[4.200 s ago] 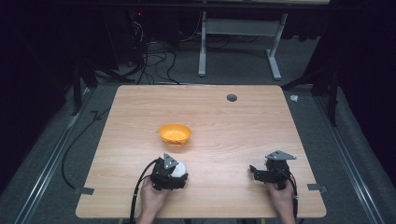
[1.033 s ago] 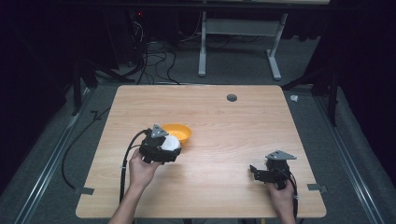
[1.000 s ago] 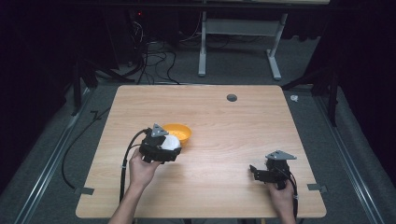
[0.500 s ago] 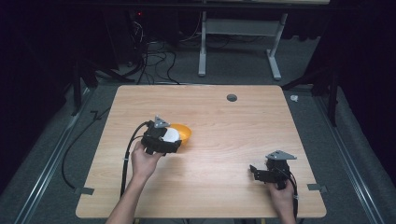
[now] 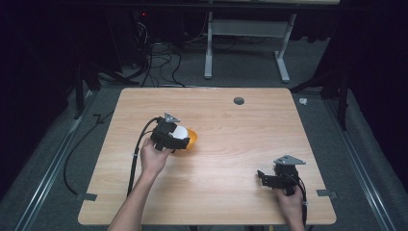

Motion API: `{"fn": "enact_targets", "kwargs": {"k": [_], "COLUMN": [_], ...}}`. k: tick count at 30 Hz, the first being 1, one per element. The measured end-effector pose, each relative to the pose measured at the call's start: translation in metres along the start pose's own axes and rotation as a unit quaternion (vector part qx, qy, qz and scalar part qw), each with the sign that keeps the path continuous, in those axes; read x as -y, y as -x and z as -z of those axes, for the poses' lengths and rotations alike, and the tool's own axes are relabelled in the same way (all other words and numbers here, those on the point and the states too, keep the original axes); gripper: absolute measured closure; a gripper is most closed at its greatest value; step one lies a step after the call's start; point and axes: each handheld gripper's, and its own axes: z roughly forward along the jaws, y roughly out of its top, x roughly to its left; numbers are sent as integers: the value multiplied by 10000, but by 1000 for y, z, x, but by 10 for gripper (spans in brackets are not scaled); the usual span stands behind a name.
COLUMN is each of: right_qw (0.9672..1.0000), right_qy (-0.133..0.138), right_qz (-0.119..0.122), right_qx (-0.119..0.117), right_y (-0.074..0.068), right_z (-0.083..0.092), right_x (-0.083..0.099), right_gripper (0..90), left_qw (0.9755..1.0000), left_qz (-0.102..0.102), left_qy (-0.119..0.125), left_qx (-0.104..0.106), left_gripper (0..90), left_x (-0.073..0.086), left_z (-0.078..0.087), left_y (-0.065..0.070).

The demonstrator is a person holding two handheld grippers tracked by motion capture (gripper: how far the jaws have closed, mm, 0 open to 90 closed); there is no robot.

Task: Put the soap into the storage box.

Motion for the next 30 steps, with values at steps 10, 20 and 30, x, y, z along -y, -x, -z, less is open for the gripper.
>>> {"fn": "enact_targets", "kwargs": {"k": [10, 20, 30], "right_qw": [10000, 10000, 10000], "right_qy": [-7, -7, -8], "right_qz": [-3, -18, -10], "right_qx": [12, 11, 16], "right_y": [0, 0, 0], "right_z": [0, 0, 0], "right_x": [0, 0, 0], "right_gripper": [170, 170, 170], "left_qw": [9996, 9986, 9979], "left_qz": [234, 415, 467], "left_qy": [-98, -252, -357], "left_qx": [-89, -209, -259], "left_gripper": [245, 245, 244], "left_x": [-1, 0, 1], "left_z": [-14, -34, -45], "left_y": [-10, -19, -18]}}
